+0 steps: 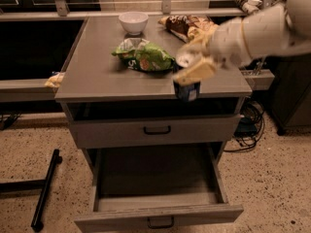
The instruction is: Pick pepsi can from middle drawer and place on counter
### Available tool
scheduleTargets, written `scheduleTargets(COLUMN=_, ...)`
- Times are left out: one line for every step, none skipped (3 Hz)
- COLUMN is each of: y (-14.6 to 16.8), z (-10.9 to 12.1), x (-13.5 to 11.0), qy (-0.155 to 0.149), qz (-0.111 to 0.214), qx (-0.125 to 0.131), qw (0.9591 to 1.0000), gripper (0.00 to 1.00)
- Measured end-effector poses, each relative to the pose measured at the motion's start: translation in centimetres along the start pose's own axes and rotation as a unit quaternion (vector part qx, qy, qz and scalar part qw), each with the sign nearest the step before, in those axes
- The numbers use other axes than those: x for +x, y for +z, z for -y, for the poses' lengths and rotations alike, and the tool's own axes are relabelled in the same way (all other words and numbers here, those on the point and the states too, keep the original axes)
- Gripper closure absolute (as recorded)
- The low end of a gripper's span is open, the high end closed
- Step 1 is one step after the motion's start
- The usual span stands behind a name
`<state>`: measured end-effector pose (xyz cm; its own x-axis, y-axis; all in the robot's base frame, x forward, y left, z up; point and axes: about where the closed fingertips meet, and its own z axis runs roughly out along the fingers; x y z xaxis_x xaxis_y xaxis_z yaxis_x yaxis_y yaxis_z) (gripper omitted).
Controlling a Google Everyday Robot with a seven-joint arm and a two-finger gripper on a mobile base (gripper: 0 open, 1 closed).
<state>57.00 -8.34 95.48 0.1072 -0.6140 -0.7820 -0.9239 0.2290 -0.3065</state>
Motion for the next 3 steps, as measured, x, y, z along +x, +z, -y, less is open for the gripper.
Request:
scheduleTargets(y=-1.9, z=2.0, x=-2.4, qy=-0.005, qz=0.015, qx=0.026, qw=0.9995, gripper=1.00)
scheduleTargets(y=-1.7, z=2.6, x=-2.1, qy=0.003, qz=0.006, qx=0.034, qw=0.9994, gripper=1.00)
scheduleTargets(y=-1.9, z=5.5, x=-0.6, qy=0.025, qz=-0.005, qx=0.060, qw=0.9979, gripper=1.00)
